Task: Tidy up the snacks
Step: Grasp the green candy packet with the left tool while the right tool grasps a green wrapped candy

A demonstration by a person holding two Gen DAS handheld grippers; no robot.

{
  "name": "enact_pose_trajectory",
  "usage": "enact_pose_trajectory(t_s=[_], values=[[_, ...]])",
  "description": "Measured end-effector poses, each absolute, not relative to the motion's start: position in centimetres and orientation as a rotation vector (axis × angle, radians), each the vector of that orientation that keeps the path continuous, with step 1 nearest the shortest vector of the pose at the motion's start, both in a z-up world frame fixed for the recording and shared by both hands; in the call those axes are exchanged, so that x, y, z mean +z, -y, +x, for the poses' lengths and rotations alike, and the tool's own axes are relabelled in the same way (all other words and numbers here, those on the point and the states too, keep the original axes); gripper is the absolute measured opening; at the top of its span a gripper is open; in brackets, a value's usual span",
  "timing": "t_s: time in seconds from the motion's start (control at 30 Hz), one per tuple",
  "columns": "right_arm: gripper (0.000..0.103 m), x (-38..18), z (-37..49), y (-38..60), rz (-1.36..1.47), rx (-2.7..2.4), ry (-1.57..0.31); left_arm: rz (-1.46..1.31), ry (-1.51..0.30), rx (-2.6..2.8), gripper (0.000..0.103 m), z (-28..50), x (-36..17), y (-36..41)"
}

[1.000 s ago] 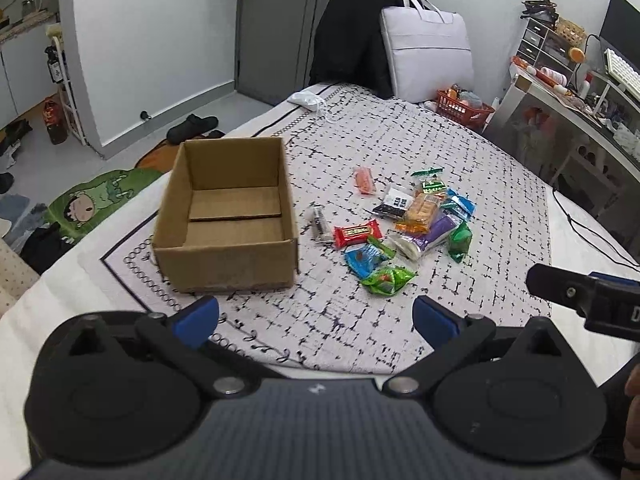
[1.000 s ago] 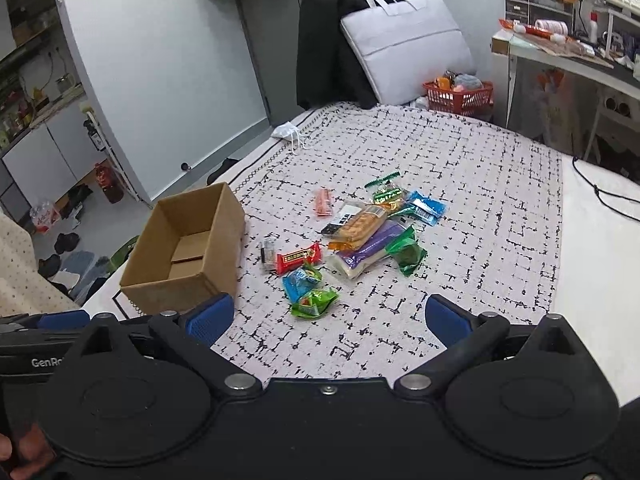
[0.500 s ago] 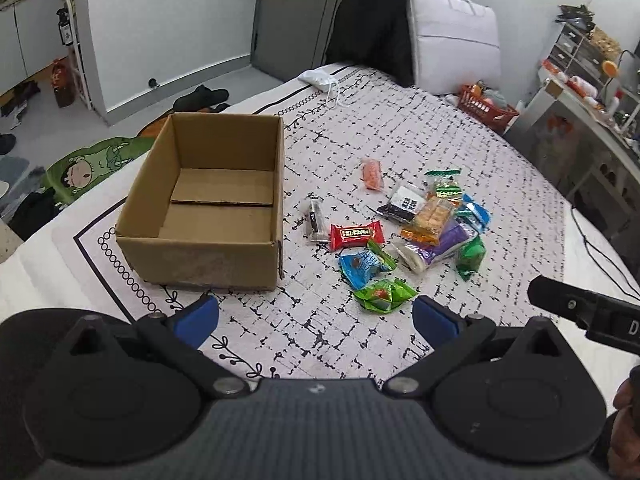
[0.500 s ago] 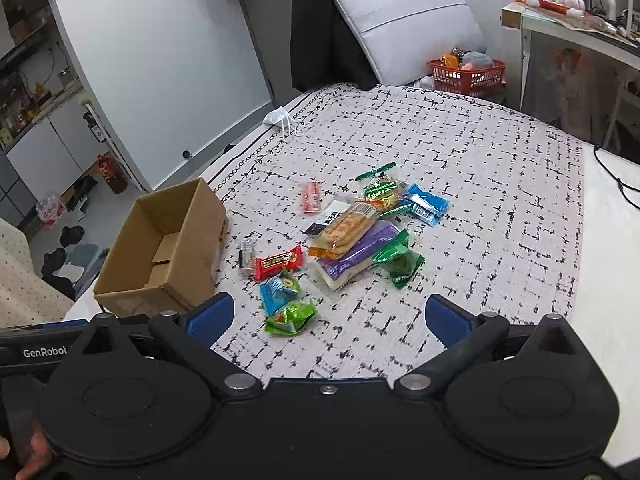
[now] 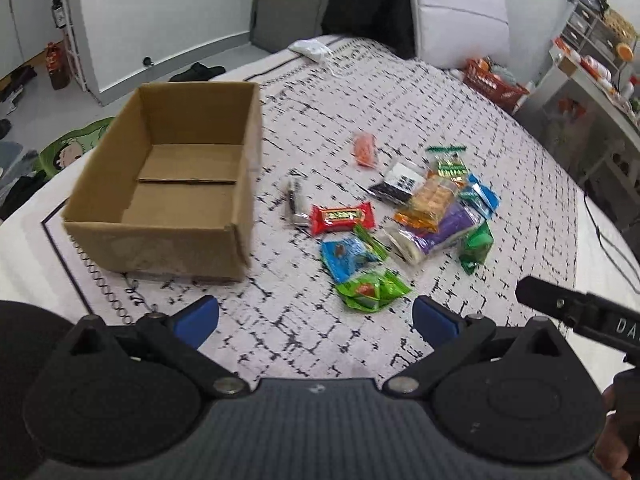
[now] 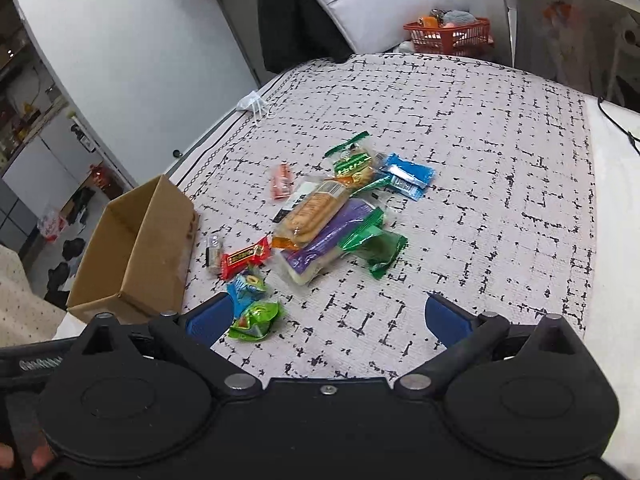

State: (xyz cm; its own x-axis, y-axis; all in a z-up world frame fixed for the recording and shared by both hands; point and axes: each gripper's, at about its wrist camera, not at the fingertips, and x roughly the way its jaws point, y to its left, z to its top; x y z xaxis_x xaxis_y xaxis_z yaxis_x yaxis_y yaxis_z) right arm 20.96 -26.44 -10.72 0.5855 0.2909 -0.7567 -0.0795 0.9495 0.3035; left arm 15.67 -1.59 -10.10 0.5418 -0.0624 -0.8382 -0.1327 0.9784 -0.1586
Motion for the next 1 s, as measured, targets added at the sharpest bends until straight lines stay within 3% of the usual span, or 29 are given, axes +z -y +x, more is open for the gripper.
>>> enact_pose_trajectory(t_s=[0.1, 0.47, 0.87, 1.0], values=[[0.101, -11.3, 21.4, 26.7, 0.271, 0.235, -0.928, -0.218, -1.013, 0.025, 0.102, 16.5, -11.0, 2.5], [0.078, -14.0, 24.8, 28.3, 0.358, 0.202, -0.975, -0.234, -1.055, 0.016, 0.098, 19.9, -14.3, 4.5], [0.078, -16.8, 28.4, 28.3, 0.356, 0.177, -1.026, -0.241, -1.139, 0.009, 0.091, 23.5, -18.4, 6.0], [0.078, -17.9, 29.5, 28.3, 0.351, 0.146, -1.048, -0.238, -1.184, 0.011, 0.077, 23.9, -20.1, 6.3]])
